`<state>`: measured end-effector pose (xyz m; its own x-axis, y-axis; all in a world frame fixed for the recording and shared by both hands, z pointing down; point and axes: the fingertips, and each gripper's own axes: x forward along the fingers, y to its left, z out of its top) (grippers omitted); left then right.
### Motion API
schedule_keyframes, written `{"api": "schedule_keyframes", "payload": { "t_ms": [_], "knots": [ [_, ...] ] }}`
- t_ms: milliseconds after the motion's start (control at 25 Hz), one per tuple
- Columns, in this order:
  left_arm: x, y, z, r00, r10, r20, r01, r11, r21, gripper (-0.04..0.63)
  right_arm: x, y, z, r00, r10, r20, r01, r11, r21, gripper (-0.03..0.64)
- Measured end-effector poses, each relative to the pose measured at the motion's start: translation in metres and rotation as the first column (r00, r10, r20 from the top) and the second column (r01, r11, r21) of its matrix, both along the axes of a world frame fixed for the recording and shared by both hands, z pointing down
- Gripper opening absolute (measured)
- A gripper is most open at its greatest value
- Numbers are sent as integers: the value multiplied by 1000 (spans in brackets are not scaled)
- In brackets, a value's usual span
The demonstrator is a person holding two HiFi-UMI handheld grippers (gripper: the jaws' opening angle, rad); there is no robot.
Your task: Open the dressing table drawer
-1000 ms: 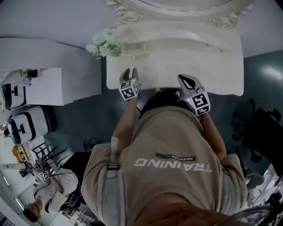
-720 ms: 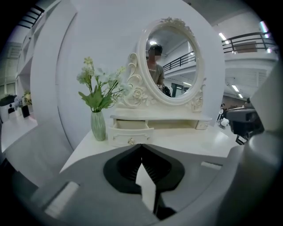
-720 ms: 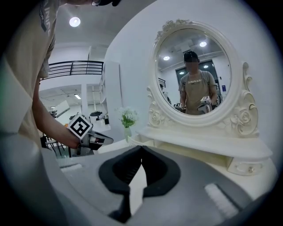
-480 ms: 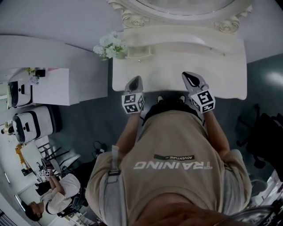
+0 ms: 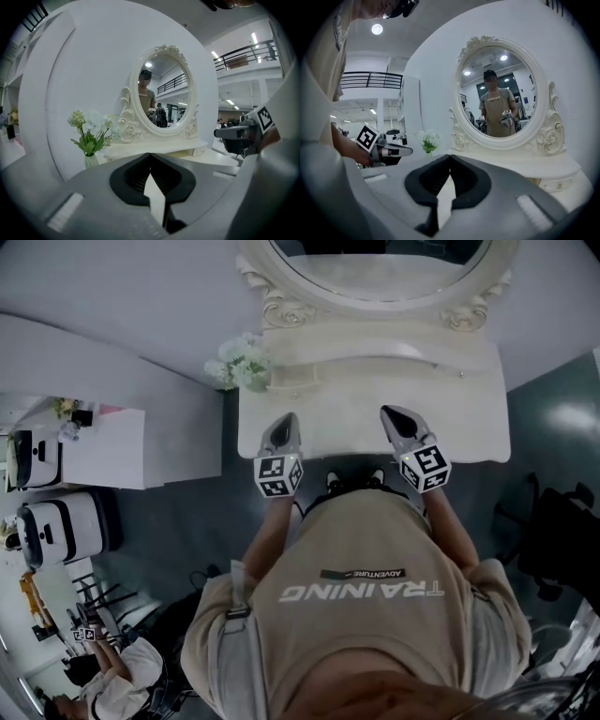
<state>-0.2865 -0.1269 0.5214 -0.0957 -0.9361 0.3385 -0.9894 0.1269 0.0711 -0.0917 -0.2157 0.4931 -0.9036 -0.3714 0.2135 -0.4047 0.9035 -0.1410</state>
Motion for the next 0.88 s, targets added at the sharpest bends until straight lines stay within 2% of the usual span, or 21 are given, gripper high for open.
{"api": "schedule_keyframes", "payload": {
  "t_ms": [200,440,600,880],
  "knots": [
    [-2,0,-10,1000,19,-12,-19,1000,24,8,-3,0,-9,999,27,37,-26,999,-37,3],
    [-7,9,-9,999,26,-19,-26,1000,11,8,-4,3,-11,998,42,43,-40,998,-44,3],
    [-8,11,-2,999,31,-38,-31,999,-9,8,-4,-1,-5,998,56,31,-54,997,-58,3],
    [-9,5,-2,998,45,-39,-45,999,1,8,-9,0,5,999,48,14,-48,997,-53,3]
  ]
}}
